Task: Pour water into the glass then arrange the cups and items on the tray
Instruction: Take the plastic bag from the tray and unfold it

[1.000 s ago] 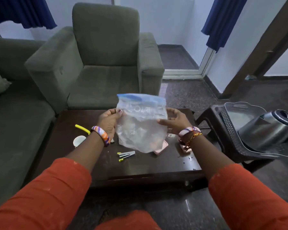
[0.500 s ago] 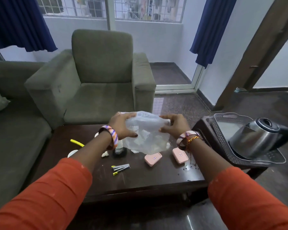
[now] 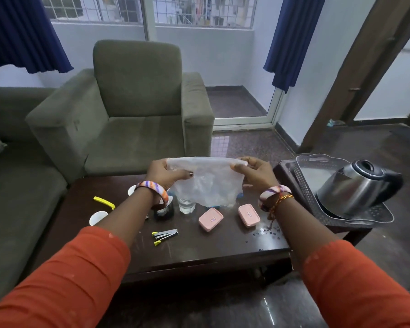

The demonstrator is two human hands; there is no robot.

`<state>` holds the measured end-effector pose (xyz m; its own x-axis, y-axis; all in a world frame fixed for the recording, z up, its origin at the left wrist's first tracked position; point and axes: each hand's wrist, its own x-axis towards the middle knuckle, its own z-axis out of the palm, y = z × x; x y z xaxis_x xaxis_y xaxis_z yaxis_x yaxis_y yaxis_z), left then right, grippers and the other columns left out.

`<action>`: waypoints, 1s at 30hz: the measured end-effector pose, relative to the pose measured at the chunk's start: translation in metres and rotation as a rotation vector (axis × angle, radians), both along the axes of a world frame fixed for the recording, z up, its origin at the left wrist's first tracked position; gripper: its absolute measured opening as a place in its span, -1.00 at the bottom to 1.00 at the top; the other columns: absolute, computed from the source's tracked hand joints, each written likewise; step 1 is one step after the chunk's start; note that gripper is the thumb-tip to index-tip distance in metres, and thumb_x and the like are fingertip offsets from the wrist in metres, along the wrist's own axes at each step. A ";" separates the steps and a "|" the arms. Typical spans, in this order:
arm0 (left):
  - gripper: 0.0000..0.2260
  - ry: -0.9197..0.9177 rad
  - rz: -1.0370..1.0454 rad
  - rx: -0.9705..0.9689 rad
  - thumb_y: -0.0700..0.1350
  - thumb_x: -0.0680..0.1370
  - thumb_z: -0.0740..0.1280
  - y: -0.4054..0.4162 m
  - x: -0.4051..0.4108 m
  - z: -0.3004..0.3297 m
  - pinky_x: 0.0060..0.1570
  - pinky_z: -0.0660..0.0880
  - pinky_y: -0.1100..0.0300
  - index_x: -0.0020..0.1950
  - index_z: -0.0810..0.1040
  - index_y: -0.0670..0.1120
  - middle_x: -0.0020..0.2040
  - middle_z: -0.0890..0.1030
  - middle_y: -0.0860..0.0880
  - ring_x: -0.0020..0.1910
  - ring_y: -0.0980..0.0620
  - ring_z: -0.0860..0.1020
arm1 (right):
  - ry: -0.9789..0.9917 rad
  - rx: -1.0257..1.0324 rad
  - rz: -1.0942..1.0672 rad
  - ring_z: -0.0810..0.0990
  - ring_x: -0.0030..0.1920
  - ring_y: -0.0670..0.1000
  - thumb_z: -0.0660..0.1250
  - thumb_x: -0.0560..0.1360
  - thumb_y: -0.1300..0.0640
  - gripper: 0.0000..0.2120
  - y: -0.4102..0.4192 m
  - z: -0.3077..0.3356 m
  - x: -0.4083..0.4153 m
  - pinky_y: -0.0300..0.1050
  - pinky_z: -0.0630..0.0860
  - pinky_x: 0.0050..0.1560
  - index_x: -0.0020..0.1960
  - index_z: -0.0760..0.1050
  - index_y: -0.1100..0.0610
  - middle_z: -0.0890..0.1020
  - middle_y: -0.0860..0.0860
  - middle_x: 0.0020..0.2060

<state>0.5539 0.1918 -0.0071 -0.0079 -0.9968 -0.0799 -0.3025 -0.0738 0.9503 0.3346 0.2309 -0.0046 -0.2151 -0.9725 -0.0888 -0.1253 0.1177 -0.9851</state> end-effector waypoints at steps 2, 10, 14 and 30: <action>-0.80 0.133 0.052 0.062 -0.27 0.32 0.50 0.003 -0.003 -0.007 -0.37 0.48 0.29 -0.29 0.52 -0.03 -0.29 0.57 0.03 -0.29 0.08 0.52 | -0.135 0.104 0.029 0.60 -0.27 -0.05 0.41 0.42 0.09 -0.85 0.002 -0.007 -0.001 -0.15 0.50 -0.25 -0.02 0.55 0.04 0.62 0.02 -0.18; -0.67 0.248 0.090 0.201 -0.30 0.33 0.50 0.011 -0.014 -0.034 -0.42 0.53 0.39 0.06 0.55 -0.22 -0.17 0.62 -0.08 -0.25 0.03 0.57 | -0.210 0.304 0.023 0.64 -0.19 0.13 0.45 0.33 0.39 -0.61 0.014 -0.035 -0.002 -0.16 0.63 -0.46 0.11 0.45 0.25 0.58 0.20 0.06; -0.64 0.230 0.108 0.280 -0.19 0.37 0.49 0.004 -0.030 -0.041 -0.48 0.49 0.49 0.10 0.54 -0.27 -0.18 0.59 -0.05 -0.29 0.10 0.54 | -0.292 0.354 -0.109 0.59 -0.30 0.06 0.40 0.37 0.42 -0.70 0.004 -0.041 -0.008 -0.26 0.54 -0.59 0.04 0.41 0.23 0.54 0.18 -0.04; -0.43 0.103 -0.182 0.315 -0.32 0.46 0.37 -0.081 -0.164 -0.075 -0.37 0.52 0.19 0.38 0.19 -0.15 -0.21 0.46 -0.08 -0.27 -0.02 0.50 | -0.086 0.332 -0.454 0.57 -0.17 0.20 0.47 0.31 0.41 -0.57 -0.048 -0.077 -0.132 -0.11 0.55 -0.60 -0.37 0.22 0.11 0.51 0.21 -0.13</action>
<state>0.3900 0.1109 -0.0816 -0.2063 -0.9051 -0.3717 -0.2412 -0.3211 0.9158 0.2029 0.1829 -0.0818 -0.5835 -0.7014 -0.4093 0.0889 0.4458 -0.8907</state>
